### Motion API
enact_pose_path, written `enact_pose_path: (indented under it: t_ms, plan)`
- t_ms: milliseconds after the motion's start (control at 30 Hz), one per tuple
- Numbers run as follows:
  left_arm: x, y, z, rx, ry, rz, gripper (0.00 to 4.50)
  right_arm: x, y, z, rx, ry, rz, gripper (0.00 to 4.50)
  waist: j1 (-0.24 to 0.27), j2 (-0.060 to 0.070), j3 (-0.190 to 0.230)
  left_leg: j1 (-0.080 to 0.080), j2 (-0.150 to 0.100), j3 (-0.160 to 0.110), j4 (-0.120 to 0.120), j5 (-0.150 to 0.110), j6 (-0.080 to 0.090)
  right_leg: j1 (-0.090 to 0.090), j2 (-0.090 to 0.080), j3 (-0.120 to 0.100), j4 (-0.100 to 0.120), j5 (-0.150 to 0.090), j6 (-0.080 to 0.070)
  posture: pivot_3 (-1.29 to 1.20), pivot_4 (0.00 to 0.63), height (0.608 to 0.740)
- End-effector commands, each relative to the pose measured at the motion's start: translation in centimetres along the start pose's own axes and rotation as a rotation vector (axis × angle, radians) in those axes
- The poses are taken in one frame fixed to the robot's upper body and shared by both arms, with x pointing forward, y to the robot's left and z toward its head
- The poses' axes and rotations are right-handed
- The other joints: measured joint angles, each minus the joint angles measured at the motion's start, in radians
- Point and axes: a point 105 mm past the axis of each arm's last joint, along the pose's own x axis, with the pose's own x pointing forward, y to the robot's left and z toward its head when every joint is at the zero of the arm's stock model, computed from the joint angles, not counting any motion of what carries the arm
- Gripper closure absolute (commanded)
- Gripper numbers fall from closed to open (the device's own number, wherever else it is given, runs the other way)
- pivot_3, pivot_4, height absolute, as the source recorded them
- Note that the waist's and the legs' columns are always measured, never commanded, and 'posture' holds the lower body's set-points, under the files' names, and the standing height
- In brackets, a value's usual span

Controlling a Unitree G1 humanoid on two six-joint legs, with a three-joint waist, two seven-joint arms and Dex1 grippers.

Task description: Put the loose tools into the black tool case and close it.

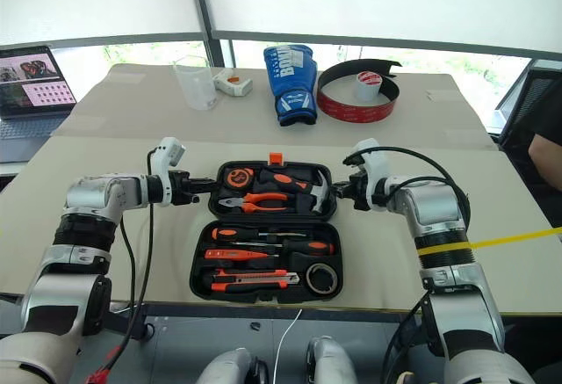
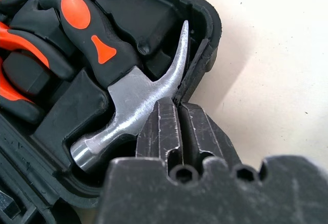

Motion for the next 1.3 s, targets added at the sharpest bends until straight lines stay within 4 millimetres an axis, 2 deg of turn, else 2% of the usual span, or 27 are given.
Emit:
enact_pose_path:
  t_ms: [33, 133, 267, 333, 367, 433, 567, 733, 833, 933, 967, 1000, 1133, 1200, 1300]
  plan:
    - [-0.4, -1.3, 1.3, 0.071, -0.057, -0.06, 4.5, -0.7, -0.8, 2.0, -0.02, -0.063, -0.049, 4.47, -0.001, 0.0, 0.0, 0.0, 0.0, 0.0, 0.0, 0.0, 0.0, 0.0, 0.0, 0.0, 0.0, 0.0, 0.0, 0.0, 0.15, 0.727]
    - [-1.0, -1.5, 3.5, 0.16, -0.175, -0.039, 4.5, -1.3, -1.0, 4.9, -0.059, -0.176, -0.078, 4.47, -0.003, 0.0, 0.0, 0.0, 0.0, 0.001, 0.0, 0.0, 0.0, -0.001, 0.0, 0.001, 0.0, 0.0, -0.001, 0.0, 0.15, 0.727]
    - [-2.4, -1.7, 7.5, 0.318, -0.392, 0.047, 4.5, -2.9, -1.2, 9.2, -0.09, -0.375, -0.148, 4.47, -0.001, 0.0, 0.001, -0.007, 0.0, 0.001, 0.001, 0.001, -0.001, -0.007, -0.001, 0.001, 0.002, 0.002, -0.003, 0.0, 0.15, 0.727]
    - [-3.0, -2.5, 8.3, 0.439, -0.453, 0.057, 4.5, -3.7, -0.9, 10.5, -0.152, -0.453, -0.18, 4.47, -0.001, 0.0, 0.001, -0.012, 0.0, 0.002, 0.001, 0.001, -0.001, -0.014, -0.001, 0.001, 0.003, 0.003, -0.005, 0.0, 0.15, 0.727]
    - [-3.0, -2.8, 8.2, 0.473, -0.458, 0.053, 4.5, -3.8, -0.7, 10.5, -0.186, -0.466, -0.186, 4.47, -0.001, 0.0, 0.001, -0.014, 0.0, 0.002, 0.001, 0.002, -0.002, -0.016, 0.0, 0.001, 0.003, 0.003, -0.005, 0.0, 0.15, 0.727]
    - [-3.0, -3.1, 7.9, 0.514, -0.468, 0.05, 4.5, -3.8, -0.3, 10.1, -0.24, -0.47, -0.192, 4.47, -0.002, 0.0, 0.001, -0.016, 0.0, 0.003, -0.001, 0.002, -0.002, -0.017, 0.001, -0.001, 0.006, 0.003, -0.005, 0.0, 0.15, 0.727]
    - [-2.1, -4.1, 4.9, 0.648, -0.416, 0.027, 4.5, -3.3, 1.0, 6.9, -0.363, -0.446, -0.188, 4.47, -0.003, 0.0, 0.001, -0.016, 0.0, 0.005, -0.008, 0.002, -0.001, -0.017, 0.003, -0.002, 0.001, 0.003, -0.005, 0.0, 0.15, 0.727]
    - [-2.0, -4.0, 2.4, 0.695, -0.384, 0.036, 4.5, -3.1, 1.6, 3.6, -0.449, -0.415, -0.192, 4.47, -0.002, 0.0, 0.0, -0.009, 0.0, 0.007, -0.014, 0.002, -0.001, -0.011, 0.004, -0.002, -0.008, 0.001, -0.003, 0.0, 0.15, 0.727]
    - [-2.6, -4.1, 1.5, 0.701, -0.386, 0.05, 4.5, -3.6, 1.9, 2.2, -0.467, -0.415, -0.191, 4.47, -0.001, 0.0, 0.0, 0.003, 0.001, 0.007, -0.015, 0.002, -0.002, 0.001, 0.003, -0.001, -0.012, -0.004, 0.004, 0.0, 0.15, 0.727]
    - [-4.5, -4.0, 0.6, 0.676, -0.386, 0.072, 4.5, -5.2, 2.4, 1.1, -0.474, -0.417, -0.162, 4.47, 0.0, 0.0, 0.0, 0.007, 0.001, 0.007, -0.015, 0.0, -0.004, 0.003, 0.001, 0.002, -0.01, -0.005, 0.006, 0.0, 0.15, 0.727]
    - [-5.3, -4.1, 0.3, 0.673, -0.379, 0.078, 3.77, -5.9, 2.5, 0.9, -0.471, -0.417, -0.153, 3.79, 0.0, 0.0, 0.0, 0.008, 0.001, 0.007, -0.015, 0.0, -0.005, 0.004, 0.001, 0.004, -0.009, -0.005, 0.006, 0.0, 0.15, 0.727]
    - [-6.4, -4.2, 0.1, 0.664, -0.37, 0.082, 3.56, -6.9, 2.8, 0.7, -0.477, -0.411, -0.14, 3.57, 0.0, 0.0, 0.0, 0.008, 0.001, 0.007, -0.015, 0.0, -0.005, 0.003, 0.001, 0.004, -0.009, -0.005, 0.006, 0.0, 0.15, 0.727]
    - [-11.0, -4.2, -0.6, 0.571, -0.289, 0.077, 2.17, -11.5, 4.1, 0.0, -0.472, -0.342, 0.014, 2.21, -0.001, 0.0, 0.002, 0.005, 0.002, 0.007, -0.015, 0.002, -0.002, -0.001, 0.001, 0.004, -0.007, -0.005, 0.005, 0.0, 0.15, 0.727]
    - [-12.6, -3.8, -1.6, 0.53, -0.2, 0.057, 1.43, -13.1, 5.1, -1.4, -0.47, -0.261, 0.122, 2.14, 0.002, 0.0, 0.002, 0.005, 0.003, 0.005, -0.014, 0.002, -0.002, -0.001, 0.001, 0.002, -0.007, -0.005, 0.005, 0.0, 0.15, 0.727]
    - [-13.3, -2.0, -2.6, 0.524, -0.094, 0.071, 1.43, -13.9, 6.3, -4.3, -0.483, -0.124, 0.245, 2.14, 0.015, 0.0, 0.001, 0.009, 0.003, 0.004, -0.016, -0.001, -0.005, 0.003, 0.001, 0.002, -0.01, -0.006, 0.005, 0.0, 0.15, 0.727]
